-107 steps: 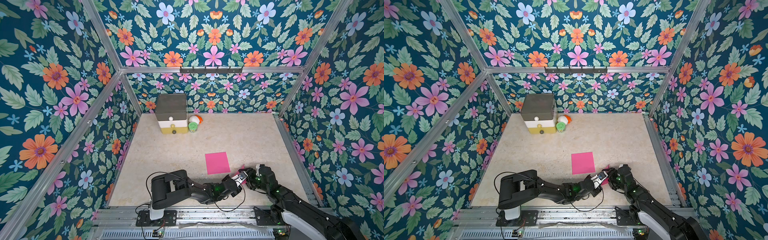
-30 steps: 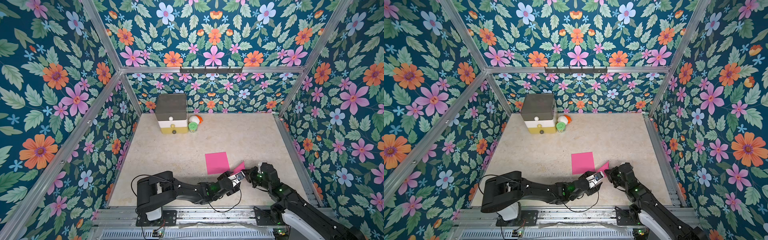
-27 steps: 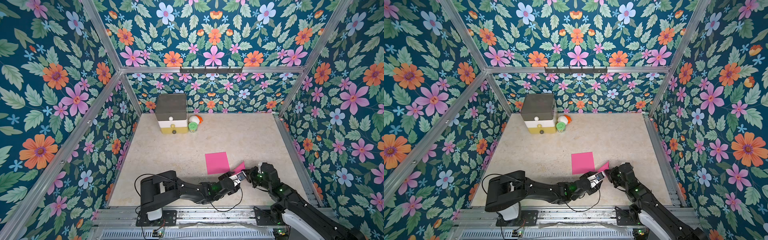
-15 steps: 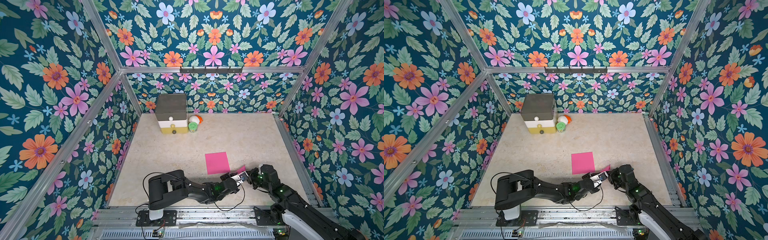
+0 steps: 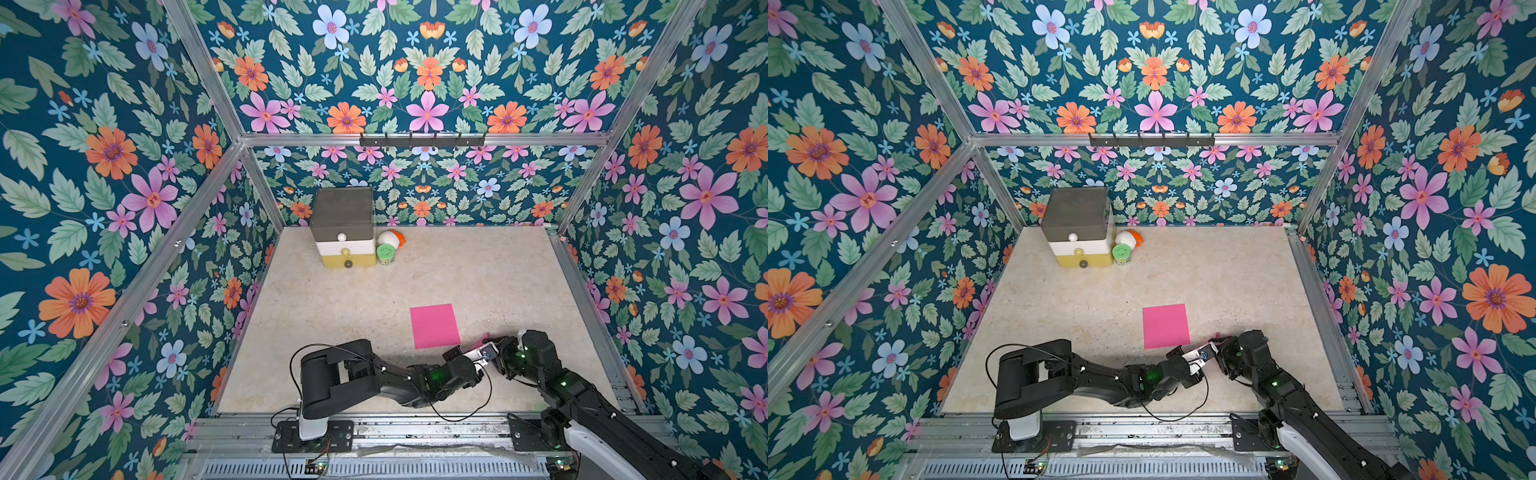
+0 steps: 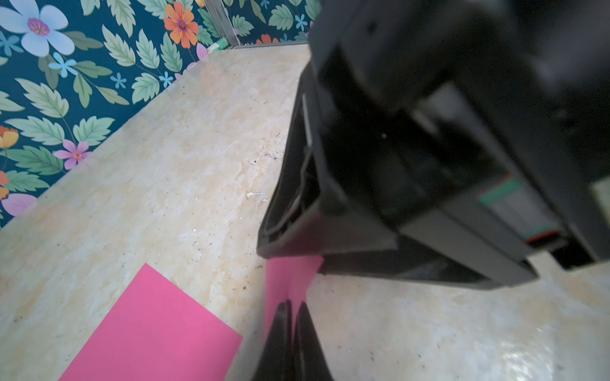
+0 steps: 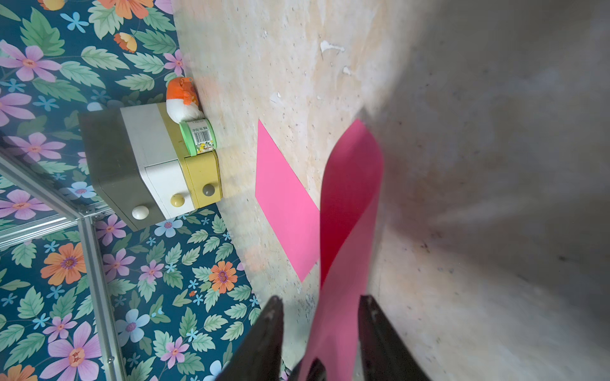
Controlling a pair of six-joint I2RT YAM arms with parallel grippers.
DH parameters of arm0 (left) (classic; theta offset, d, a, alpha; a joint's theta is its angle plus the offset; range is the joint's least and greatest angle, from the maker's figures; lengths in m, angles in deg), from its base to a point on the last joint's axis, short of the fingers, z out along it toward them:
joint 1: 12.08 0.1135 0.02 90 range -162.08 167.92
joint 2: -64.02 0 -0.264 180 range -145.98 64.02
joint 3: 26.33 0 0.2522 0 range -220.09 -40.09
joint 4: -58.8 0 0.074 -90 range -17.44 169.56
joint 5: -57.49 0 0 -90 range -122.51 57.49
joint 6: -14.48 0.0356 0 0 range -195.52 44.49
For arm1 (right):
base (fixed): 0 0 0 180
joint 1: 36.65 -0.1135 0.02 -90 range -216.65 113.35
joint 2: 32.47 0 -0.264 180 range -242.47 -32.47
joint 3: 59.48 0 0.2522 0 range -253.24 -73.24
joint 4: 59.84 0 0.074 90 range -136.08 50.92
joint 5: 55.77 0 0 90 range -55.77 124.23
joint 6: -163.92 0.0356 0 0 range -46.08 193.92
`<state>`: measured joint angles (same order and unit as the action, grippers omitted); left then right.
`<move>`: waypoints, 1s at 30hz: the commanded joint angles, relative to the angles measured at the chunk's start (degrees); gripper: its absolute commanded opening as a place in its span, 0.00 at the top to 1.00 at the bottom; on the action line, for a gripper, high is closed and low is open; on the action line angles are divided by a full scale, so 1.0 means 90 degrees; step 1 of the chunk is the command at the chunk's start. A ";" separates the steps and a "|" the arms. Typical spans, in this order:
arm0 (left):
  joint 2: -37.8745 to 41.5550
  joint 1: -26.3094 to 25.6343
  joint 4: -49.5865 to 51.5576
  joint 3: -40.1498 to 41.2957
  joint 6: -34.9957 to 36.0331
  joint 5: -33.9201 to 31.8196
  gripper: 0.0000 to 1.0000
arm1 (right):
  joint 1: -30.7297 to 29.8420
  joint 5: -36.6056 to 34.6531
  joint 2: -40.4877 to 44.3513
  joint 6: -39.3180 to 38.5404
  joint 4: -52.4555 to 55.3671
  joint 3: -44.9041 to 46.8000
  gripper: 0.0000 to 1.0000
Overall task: Fold the square paper diagonally
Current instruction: Fold the paper at the center of the board.
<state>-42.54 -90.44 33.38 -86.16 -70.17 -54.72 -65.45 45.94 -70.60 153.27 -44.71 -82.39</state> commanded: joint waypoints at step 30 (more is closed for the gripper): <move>0.0078 0.1786 -0.0857 0.0722 -0.2952 0.3533 0.91 | 0.0319 -0.1635 -0.0748 -0.4431 -0.0459 -0.0283 0.15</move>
<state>-41.89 -74.69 27.61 -79.84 -95.55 -25.57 -62.52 32.52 -76.72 119.42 -44.25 -84.75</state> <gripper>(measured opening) 0.088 0.860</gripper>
